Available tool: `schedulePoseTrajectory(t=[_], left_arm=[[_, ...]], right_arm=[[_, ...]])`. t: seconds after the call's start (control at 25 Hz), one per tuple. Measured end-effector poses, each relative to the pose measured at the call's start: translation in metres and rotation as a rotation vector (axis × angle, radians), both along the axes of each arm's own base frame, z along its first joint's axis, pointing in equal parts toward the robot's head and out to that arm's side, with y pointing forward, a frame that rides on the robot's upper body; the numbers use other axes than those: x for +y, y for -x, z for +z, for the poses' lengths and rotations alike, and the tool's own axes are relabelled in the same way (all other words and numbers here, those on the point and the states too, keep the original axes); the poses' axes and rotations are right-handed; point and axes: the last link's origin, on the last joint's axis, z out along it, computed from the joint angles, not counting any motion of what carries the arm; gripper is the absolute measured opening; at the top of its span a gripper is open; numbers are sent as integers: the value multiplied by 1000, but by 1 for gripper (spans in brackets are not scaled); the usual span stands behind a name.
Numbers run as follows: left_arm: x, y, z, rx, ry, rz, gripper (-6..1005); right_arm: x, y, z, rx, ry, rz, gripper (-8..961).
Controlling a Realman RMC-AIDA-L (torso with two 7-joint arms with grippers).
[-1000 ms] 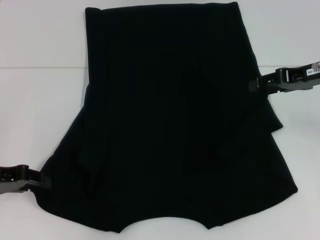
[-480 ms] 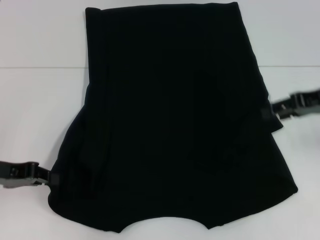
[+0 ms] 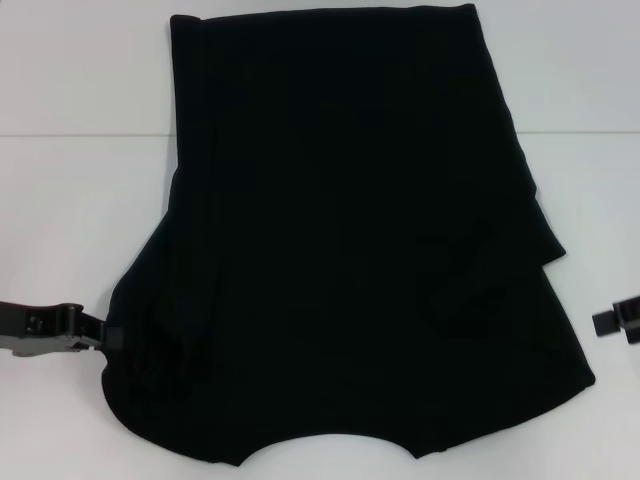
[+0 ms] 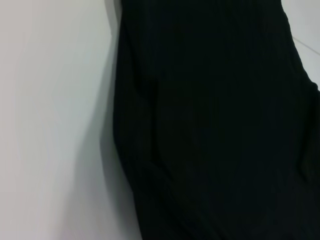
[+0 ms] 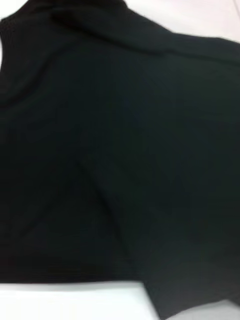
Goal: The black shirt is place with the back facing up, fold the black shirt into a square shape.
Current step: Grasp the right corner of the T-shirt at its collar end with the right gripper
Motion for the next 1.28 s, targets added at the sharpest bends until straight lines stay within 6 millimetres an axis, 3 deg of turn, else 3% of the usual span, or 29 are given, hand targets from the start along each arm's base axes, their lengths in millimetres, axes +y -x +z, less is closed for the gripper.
schedulePoseTrajectory(t=[0.4, 1.28], left_arm=[[4, 0, 0, -4, -17, 12, 28], [4, 2, -1, -11, -25, 23, 29]], right_arm=[[-3, -9, -36, -99, 35, 71, 679], [2, -8, -58, -143, 42, 77, 677]])
